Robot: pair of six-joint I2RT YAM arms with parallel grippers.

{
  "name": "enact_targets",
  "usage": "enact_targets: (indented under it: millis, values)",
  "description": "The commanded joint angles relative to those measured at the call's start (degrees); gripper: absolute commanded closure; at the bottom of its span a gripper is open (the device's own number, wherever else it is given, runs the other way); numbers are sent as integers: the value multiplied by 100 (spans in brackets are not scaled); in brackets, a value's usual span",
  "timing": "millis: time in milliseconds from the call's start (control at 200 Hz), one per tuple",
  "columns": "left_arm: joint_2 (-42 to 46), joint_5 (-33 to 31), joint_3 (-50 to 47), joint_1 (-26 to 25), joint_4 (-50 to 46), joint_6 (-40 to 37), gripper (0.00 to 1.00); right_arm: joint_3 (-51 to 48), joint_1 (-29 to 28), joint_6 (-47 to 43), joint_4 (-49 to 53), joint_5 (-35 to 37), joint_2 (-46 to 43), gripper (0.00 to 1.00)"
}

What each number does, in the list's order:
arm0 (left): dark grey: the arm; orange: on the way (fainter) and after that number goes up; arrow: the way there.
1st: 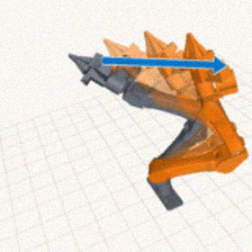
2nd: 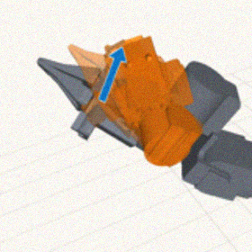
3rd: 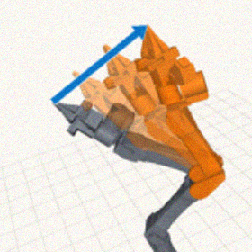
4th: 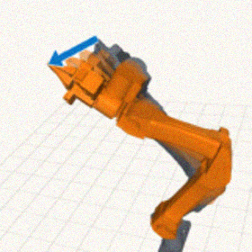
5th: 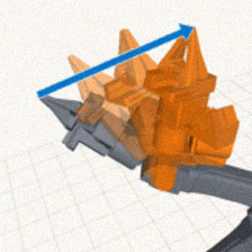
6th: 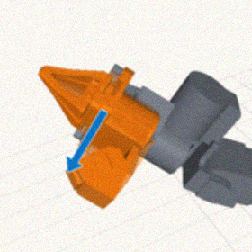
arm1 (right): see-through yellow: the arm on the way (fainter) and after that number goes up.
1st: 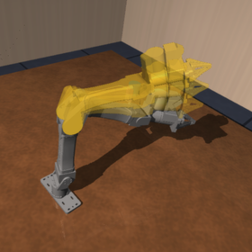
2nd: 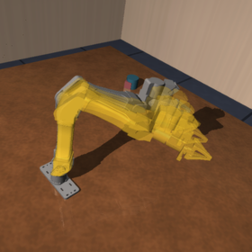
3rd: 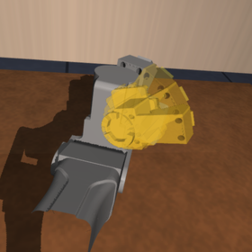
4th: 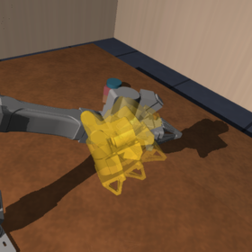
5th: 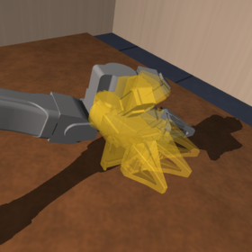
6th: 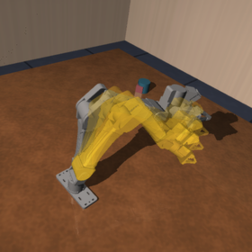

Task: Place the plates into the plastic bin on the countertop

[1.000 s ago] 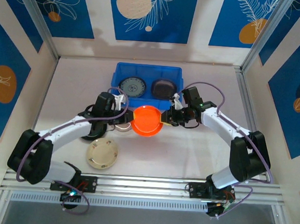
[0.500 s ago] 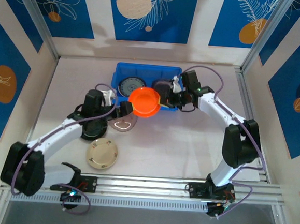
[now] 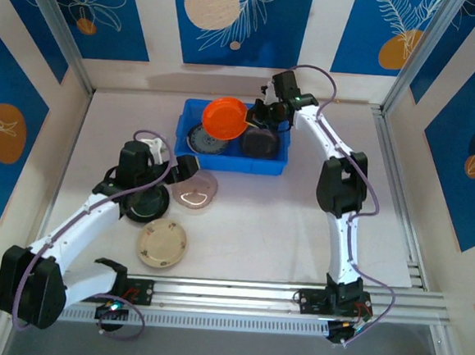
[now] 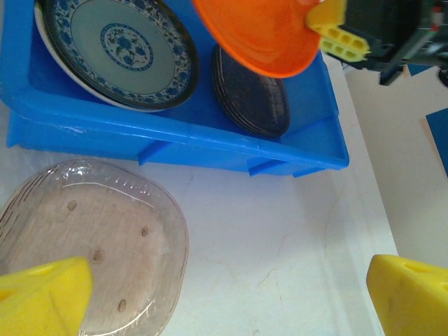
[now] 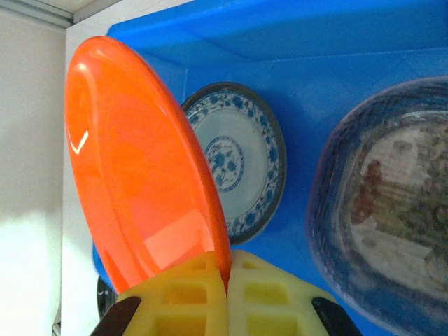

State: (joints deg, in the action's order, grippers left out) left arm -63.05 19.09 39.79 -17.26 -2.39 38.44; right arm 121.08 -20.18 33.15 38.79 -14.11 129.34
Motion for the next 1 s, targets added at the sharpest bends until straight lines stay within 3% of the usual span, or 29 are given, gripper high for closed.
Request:
enact_targets:
  millis: [0, 310, 790, 995]
  values:
    - [40, -23, 2, 113, 131, -169, 0, 700, -129, 13, 526, -116, 464, 100]
    - [-67, 47, -120, 134, 231, -160, 0, 1384, -286, 156, 647, -151, 1357, 100]
    - [-170, 112, -226, 135, 214, -126, 0, 1638, -442, 329, 375, -192, 1866, 100]
    - [-173, 77, -270, 137, 213, -122, 0, 1723, -477, 295, 418, -120, 1875, 73]
